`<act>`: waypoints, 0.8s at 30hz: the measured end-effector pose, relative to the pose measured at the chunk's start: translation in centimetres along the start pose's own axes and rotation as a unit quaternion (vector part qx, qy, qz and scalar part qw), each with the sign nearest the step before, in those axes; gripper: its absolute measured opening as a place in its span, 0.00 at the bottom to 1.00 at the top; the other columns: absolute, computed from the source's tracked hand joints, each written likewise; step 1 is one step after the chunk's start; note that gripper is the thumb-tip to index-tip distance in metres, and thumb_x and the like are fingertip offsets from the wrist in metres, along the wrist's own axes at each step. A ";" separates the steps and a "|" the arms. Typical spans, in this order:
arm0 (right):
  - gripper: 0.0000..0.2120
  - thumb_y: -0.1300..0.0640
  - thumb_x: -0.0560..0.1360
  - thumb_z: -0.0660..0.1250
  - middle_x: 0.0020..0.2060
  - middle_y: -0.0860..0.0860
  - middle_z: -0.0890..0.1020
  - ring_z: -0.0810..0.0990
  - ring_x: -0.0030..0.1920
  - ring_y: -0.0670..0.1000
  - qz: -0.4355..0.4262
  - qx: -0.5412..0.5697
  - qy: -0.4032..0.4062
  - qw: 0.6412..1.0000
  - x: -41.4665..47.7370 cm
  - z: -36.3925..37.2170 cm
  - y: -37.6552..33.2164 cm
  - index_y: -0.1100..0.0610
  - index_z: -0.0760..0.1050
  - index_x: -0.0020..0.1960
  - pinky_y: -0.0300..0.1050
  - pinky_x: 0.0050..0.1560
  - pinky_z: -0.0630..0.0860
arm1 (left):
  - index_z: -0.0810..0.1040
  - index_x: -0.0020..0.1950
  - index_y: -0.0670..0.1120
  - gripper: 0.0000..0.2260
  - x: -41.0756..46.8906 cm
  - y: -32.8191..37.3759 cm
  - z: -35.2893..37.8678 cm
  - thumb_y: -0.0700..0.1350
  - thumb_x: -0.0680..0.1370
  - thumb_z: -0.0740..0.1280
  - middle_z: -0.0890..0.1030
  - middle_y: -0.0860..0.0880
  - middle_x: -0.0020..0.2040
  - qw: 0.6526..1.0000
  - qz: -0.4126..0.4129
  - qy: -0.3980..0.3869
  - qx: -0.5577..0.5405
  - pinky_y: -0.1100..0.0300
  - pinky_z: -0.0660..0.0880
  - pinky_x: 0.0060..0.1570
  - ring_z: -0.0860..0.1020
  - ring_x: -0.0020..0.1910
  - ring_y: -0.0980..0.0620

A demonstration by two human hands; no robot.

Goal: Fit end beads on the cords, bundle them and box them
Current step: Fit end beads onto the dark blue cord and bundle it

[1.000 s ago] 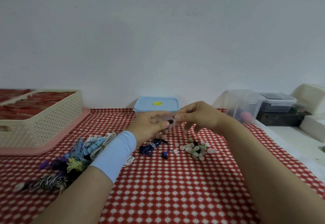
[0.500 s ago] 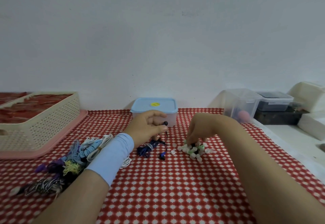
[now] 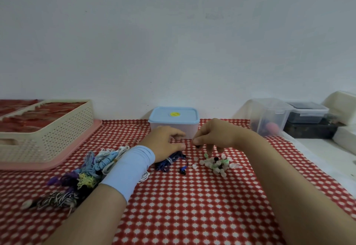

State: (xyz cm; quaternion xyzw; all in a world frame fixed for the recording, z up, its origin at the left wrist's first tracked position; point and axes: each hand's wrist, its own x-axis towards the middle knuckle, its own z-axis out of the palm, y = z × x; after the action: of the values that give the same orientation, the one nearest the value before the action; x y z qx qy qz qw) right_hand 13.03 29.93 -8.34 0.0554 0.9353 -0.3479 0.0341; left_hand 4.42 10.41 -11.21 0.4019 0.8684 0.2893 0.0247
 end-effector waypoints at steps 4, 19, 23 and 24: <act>0.05 0.58 0.79 0.70 0.42 0.51 0.88 0.84 0.36 0.48 -0.002 0.031 -0.005 1.000 -0.1 0.1 0.2 0.53 0.86 0.51 0.40 0.32 0.77 | 0.85 0.47 0.55 0.04 -0.5 1.6 -1.5 0.50 0.74 0.74 0.82 0.60 0.44 0.997 0.030 -0.072 0.017 0.66 0.74 0.47 0.77 0.41 0.65; 0.05 0.59 0.80 0.69 0.41 0.52 0.83 0.81 0.34 0.49 0.005 0.121 0.033 0.992 -0.2 0.2 0.4 0.57 0.82 0.54 0.42 0.29 0.75 | 0.83 0.50 0.55 0.06 0.0 1.0 -0.8 0.45 0.80 0.67 0.85 0.56 0.44 0.993 0.020 -0.038 -0.109 0.67 0.74 0.47 0.79 0.37 0.65; 0.06 0.63 0.79 0.70 0.44 0.55 0.86 0.79 0.34 0.50 -0.007 0.186 0.062 0.981 -0.4 0.2 0.3 0.57 0.85 0.51 0.38 0.27 0.70 | 0.83 0.52 0.53 0.10 0.1 0.2 0.3 0.44 0.82 0.62 0.85 0.51 0.43 0.965 -0.039 0.037 -0.258 0.62 0.73 0.38 0.79 0.35 0.57; 0.05 0.63 0.78 0.71 0.45 0.55 0.87 0.79 0.33 0.49 -0.010 0.205 0.069 0.976 -0.4 0.1 0.2 0.58 0.86 0.50 0.38 0.26 0.69 | 0.83 0.53 0.51 0.10 0.2 0.1 0.5 0.44 0.83 0.61 0.84 0.52 0.43 0.950 -0.051 0.044 -0.305 0.63 0.72 0.35 0.77 0.33 0.57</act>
State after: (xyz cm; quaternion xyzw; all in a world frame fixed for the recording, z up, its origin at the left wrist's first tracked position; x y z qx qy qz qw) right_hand 13.45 29.97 -8.56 0.0758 0.8447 -0.5278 -0.0462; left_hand 4.53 10.89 -11.54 0.3168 0.7585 0.5562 0.1224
